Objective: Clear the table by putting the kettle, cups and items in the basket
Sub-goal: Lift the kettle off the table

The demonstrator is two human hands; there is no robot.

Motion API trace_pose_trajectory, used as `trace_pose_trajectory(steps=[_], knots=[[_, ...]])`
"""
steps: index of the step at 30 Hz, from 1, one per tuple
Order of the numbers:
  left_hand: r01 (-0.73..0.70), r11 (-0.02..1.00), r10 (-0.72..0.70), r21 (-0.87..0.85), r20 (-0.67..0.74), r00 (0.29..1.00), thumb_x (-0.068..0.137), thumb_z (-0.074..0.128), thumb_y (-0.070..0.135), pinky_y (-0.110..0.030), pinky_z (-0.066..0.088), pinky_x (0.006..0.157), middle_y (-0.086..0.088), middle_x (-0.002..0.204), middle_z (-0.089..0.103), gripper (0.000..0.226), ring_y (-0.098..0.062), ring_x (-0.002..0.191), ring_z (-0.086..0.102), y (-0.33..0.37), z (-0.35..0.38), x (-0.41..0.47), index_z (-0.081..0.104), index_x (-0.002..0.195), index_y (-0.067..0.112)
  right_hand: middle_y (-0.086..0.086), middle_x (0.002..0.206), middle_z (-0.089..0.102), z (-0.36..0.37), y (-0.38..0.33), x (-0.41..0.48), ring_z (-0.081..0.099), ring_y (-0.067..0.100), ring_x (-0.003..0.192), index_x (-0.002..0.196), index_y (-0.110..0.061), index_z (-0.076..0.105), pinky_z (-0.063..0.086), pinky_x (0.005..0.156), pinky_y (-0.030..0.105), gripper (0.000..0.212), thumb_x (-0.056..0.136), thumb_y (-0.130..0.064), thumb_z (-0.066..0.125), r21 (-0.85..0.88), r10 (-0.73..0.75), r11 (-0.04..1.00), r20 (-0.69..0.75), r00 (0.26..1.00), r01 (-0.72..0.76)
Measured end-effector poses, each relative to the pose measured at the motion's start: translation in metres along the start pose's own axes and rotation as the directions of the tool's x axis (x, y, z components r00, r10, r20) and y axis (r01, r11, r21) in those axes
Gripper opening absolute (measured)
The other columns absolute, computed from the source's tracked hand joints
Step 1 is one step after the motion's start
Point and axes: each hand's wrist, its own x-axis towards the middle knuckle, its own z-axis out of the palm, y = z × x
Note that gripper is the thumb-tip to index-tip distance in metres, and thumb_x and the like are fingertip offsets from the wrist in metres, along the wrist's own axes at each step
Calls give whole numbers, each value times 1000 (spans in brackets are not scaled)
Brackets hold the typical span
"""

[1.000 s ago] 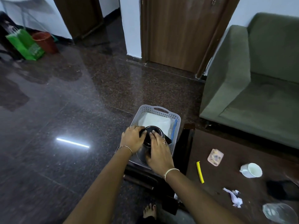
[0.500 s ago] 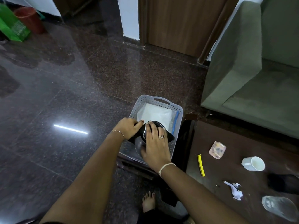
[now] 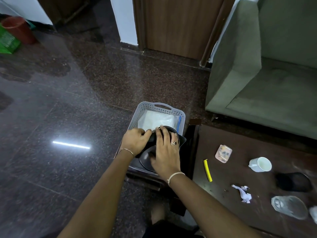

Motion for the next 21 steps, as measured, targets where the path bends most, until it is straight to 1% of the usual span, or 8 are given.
trace_pose_trajectory(steps=[3,6,8,13,15,17,19,21], knots=[[-14,999,12,-39,-55,998,76,40,49,-32,35,55,-4,43,45,52,-28,55,52,18,-11,-10,38,42,10,11,150,37,-13,1,-8,30,30,133,144,-8,37,26,117,46,87,69,-36,70,-35,2,999,-77,997,-5],[-52,997,45,-57,-123,991,76,41,49,-34,39,54,-6,42,48,53,-28,53,54,38,-26,-21,39,42,9,11,150,36,-32,2,-14,32,31,133,144,-8,35,29,116,45,89,68,-38,69,-29,0,1000,-158,988,-5],[-88,994,76,-61,-170,983,76,41,50,-31,35,49,-5,40,44,53,-25,50,53,53,-34,-30,39,43,8,12,151,35,-47,5,-21,33,32,134,144,-9,33,30,116,45,90,67,-38,68,-21,0,1000,-206,979,-4],[-197,980,185,-30,-232,955,76,42,48,-28,29,44,-1,36,41,51,-16,42,43,100,-44,-56,37,40,11,15,145,45,-88,19,-41,33,29,134,137,-4,46,35,114,40,78,70,-38,67,-46,0,999,-385,923,-20],[-226,973,211,-41,-232,950,75,41,48,-27,27,43,0,36,40,50,-13,40,41,121,-42,-66,37,40,12,14,144,48,-103,32,-50,36,29,133,135,-4,49,36,113,40,76,71,-40,67,-64,1,997,-413,911,-30],[-246,967,226,-62,-227,947,74,39,50,-28,28,43,0,37,42,51,-12,40,41,142,-36,-74,39,39,12,12,145,47,-115,48,-60,39,29,134,136,-6,48,39,112,40,77,71,-42,67,-64,13,997,-406,914,-43],[-273,959,251,-78,-218,943,73,37,53,-28,29,44,0,37,44,52,-13,41,43,164,-25,-83,41,40,13,10,147,44,-126,66,-72,38,29,137,139,-9,45,41,109,40,78,72,-43,66,-37,41,997,-390,920,-60],[-298,951,278,-80,-197,940,72,36,55,-28,26,46,1,38,45,52,-14,44,45,187,-9,-92,41,40,14,8,147,45,-136,86,-85,38,29,137,137,-12,47,42,107,40,76,72,-45,66,-22,86,994,-402,911,-104]])
